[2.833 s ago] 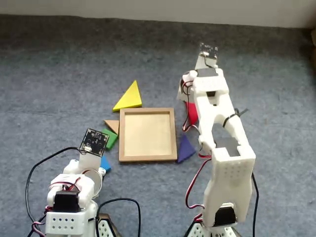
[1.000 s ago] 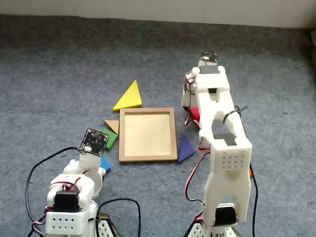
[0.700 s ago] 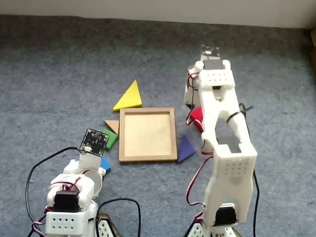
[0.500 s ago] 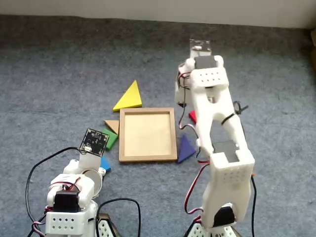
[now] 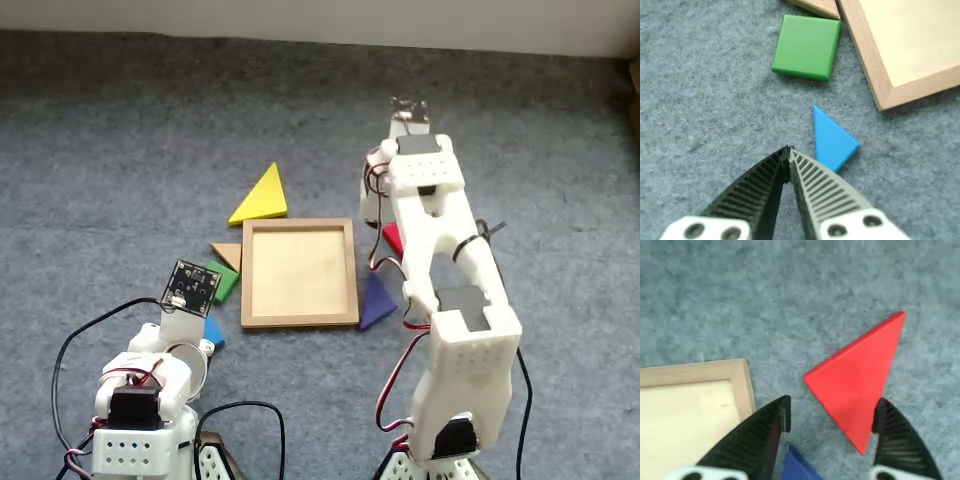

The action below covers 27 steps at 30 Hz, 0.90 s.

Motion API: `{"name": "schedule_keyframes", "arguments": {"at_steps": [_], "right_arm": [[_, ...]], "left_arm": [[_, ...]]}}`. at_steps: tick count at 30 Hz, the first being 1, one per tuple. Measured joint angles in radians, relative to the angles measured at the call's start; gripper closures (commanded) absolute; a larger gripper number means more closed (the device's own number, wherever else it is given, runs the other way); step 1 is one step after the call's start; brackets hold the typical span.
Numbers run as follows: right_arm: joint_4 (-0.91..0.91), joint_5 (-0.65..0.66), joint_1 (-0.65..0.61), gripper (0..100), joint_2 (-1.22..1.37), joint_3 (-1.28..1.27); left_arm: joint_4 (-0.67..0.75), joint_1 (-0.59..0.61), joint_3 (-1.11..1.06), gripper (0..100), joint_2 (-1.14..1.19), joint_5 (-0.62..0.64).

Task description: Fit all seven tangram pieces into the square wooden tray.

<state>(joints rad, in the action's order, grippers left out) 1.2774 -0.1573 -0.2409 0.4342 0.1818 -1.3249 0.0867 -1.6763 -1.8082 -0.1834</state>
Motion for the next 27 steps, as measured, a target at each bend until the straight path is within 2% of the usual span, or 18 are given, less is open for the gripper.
{"name": "schedule_keyframes", "arguments": {"at_steps": [15, 27], "right_arm": [[-0.097, -0.115, 0.008, 64.1, 0.008, -0.017], [-0.002, -0.124, 0.009, 64.1, 0.196, 0.140]], "left_arm": [[0.000, 0.000, 0.000, 99, 0.000, 0.000], [0.000, 0.000, 0.000, 99, 0.000, 0.000]]}}
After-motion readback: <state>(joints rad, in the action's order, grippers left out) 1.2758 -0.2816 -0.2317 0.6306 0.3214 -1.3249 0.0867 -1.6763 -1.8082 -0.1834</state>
